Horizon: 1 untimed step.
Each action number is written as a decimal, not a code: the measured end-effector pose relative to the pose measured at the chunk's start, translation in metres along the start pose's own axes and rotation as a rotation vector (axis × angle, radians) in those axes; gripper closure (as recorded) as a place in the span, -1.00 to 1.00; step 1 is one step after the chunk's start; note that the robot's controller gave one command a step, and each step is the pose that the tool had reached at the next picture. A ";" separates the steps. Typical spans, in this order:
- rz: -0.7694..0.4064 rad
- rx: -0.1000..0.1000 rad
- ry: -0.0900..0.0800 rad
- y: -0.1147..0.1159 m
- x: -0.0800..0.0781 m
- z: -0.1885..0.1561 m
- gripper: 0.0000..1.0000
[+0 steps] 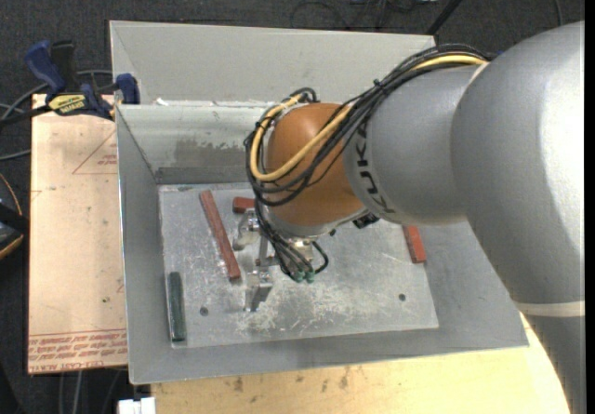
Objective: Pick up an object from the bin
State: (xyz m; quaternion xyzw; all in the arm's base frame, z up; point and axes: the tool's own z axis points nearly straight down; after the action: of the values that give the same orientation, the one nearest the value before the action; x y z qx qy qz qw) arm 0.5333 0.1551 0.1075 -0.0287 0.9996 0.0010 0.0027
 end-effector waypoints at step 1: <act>0.027 -0.003 -0.007 0.003 -0.016 0.019 -1.00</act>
Offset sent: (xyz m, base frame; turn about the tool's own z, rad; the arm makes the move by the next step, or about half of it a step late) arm 0.0729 -0.0353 -0.0375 0.1476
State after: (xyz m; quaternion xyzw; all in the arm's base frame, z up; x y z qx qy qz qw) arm 0.5495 0.1587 0.0889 -0.0154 0.9999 0.0024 0.0061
